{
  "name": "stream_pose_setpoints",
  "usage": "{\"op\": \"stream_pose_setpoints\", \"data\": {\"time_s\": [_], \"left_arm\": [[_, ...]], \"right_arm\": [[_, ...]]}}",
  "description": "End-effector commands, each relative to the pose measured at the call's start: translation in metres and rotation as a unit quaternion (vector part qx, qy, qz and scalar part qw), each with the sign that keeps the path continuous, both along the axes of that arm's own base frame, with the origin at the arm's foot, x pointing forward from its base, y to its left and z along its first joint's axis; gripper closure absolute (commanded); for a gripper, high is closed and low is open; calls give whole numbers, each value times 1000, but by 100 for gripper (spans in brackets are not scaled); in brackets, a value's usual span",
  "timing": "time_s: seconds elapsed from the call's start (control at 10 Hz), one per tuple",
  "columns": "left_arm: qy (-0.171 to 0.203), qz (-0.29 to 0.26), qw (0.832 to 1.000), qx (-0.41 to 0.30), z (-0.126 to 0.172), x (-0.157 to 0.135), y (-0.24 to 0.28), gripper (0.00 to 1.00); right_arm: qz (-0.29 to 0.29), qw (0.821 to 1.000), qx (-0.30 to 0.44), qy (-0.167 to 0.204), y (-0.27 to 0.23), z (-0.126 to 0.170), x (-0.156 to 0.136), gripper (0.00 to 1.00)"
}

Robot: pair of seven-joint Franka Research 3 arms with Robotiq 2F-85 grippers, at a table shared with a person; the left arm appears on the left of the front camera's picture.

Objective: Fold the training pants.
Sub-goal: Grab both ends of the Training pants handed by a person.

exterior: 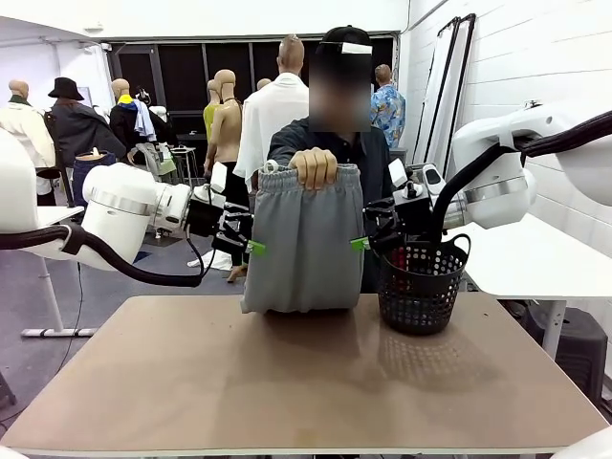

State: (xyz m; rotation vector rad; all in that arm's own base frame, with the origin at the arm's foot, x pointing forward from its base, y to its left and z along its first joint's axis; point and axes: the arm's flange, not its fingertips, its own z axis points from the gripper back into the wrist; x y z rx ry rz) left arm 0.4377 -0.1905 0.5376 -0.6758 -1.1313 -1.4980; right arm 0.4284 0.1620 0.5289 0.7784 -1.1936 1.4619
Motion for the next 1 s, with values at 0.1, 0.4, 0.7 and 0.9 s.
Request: {"op": "stream_pose_setpoints", "data": {"time_s": [0.1, 0.4, 0.7, 0.9], "left_arm": [[-7, 8, 999, -39, 6, -5, -1, 0], [-3, 9, 998, -69, 12, -6, -10, 0], [3, 5, 996, -92, 15, -3, -19, 0], [5, 9, 995, -102, 18, -2, -23, 0]], "right_arm": [[15, 999, 45, -4, 4, -1, -1, 0], [12, 997, 79, 5, 9, -3, 0, 0], [18, 995, 99, 15, 15, -2, 5, 0], [16, 993, 117, 20, 21, 1, 9, 0]]}}
